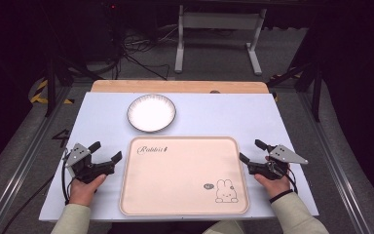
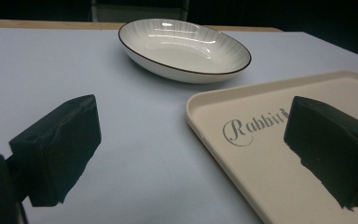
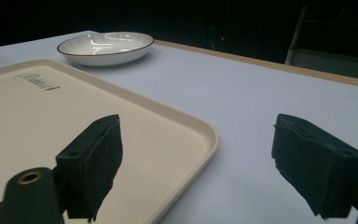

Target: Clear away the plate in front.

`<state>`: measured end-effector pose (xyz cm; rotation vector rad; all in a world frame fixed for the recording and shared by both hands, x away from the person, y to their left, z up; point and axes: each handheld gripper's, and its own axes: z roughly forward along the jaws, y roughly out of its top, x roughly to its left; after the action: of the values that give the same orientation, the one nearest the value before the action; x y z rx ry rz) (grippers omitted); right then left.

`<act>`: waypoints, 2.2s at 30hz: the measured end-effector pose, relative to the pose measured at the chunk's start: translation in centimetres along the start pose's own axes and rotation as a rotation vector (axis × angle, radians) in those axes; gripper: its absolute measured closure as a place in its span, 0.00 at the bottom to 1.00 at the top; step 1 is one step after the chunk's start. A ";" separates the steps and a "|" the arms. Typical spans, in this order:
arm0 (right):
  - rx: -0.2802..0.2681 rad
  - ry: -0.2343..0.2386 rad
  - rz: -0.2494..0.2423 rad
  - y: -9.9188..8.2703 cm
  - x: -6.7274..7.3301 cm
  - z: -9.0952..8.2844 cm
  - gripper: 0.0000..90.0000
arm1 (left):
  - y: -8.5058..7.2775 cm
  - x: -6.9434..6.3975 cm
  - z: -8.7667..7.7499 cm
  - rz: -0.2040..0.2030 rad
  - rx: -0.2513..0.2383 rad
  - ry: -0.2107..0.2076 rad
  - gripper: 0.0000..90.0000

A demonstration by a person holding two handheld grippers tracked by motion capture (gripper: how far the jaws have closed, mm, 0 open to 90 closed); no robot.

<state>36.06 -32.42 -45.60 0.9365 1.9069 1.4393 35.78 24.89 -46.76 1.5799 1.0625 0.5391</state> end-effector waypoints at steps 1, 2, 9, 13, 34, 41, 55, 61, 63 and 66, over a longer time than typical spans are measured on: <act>-0.001 0.001 0.002 0.0 0.0 0.0 0.19 | 0.1 0.0 -0.1 0.004 -0.005 0.010 0.05; 0.001 0.001 -0.002 0.0 0.0 0.0 0.19 | 0.1 -0.1 -0.1 0.006 -0.009 0.009 0.05; 0.005 -0.007 -0.025 0.0 0.3 0.1 0.19 | 2.1 -0.7 -0.1 0.005 -0.007 -0.019 0.08; 0.008 -0.016 -0.045 0.0 0.5 0.1 0.19 | 3.0 -0.7 0.3 -0.009 0.004 -0.018 0.11; 0.003 -0.022 -0.040 0.0 0.5 0.0 0.18 | 5.8 -0.7 2.3 0.023 -0.005 -0.044 0.11; 0.005 -0.020 -0.036 0.0 0.4 0.1 0.19 | 6.6 -0.4 3.6 -0.012 0.023 -0.054 0.14; -0.001 -0.022 -0.037 0.0 0.4 -0.1 0.19 | 8.1 -0.2 6.7 -0.004 0.074 -0.048 0.15; 0.000 -0.022 -0.038 0.0 0.4 0.0 0.19 | 8.6 0.2 7.6 -0.007 0.083 -0.036 0.15; 0.000 -0.021 -0.038 0.0 0.4 0.0 0.19 | 8.9 0.4 7.8 -0.002 0.088 -0.023 0.16; 0.000 -0.020 -0.037 0.0 0.4 0.0 0.19 | 9.2 0.7 8.0 -0.011 0.085 -0.020 0.16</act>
<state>35.78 -32.11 -45.61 0.9082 1.8992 1.4039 45.71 21.27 -40.62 1.6495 1.0907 0.4760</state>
